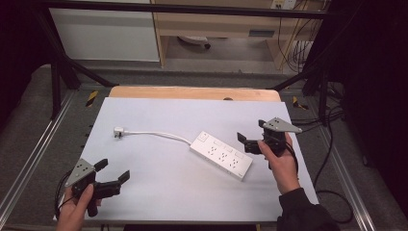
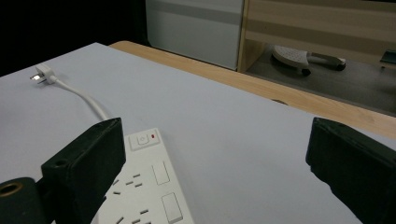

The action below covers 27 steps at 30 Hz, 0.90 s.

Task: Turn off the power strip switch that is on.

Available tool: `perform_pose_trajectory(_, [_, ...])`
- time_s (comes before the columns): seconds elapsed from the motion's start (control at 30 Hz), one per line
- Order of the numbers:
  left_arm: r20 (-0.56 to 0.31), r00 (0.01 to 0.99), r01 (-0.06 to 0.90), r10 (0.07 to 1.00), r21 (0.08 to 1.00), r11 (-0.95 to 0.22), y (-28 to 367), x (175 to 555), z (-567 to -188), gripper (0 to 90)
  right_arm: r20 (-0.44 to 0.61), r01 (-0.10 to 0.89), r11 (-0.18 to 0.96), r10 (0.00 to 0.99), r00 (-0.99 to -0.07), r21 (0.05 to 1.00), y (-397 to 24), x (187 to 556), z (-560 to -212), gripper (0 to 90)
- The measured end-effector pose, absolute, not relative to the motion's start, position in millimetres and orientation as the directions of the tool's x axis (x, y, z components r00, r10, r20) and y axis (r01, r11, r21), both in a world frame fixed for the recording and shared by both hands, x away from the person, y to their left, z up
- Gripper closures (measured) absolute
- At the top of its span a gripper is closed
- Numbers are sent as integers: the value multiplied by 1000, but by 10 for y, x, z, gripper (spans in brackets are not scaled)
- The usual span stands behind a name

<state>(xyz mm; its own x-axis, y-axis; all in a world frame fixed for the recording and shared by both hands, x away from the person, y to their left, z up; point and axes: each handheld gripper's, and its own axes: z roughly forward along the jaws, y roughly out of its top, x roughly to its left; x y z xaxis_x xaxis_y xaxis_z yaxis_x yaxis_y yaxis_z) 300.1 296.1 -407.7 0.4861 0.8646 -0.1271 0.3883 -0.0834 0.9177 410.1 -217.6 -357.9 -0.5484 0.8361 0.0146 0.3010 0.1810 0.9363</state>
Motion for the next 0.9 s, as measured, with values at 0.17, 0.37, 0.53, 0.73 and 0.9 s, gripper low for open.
perform_pose_trajectory(0.17, [-126,487,388,864,918,-85,2961,3001,-4077,46,13,316,192,836,-548,929,-2127,4138,-3575,40])
perform_pose_trajectory(0.37, [-126,486,389,865,917,-85,2963,3001,-4077,46,14,330,203,835,-551,922,-2075,4177,-3568,44])
perform_pose_trajectory(0.53, [-127,486,388,865,918,-83,2964,3002,-4077,46,12,342,216,830,-557,915,-2034,4221,-3580,102])
perform_pose_trajectory(0.73, [-128,486,388,865,918,-83,2965,3001,-4076,47,17,350,221,825,-565,910,-1998,4275,-3603,254])
perform_pose_trajectory(0.9, [-127,487,388,864,918,-84,2964,3003,-4077,47,7,356,239,822,-569,903,-1970,4313,-3632,475])
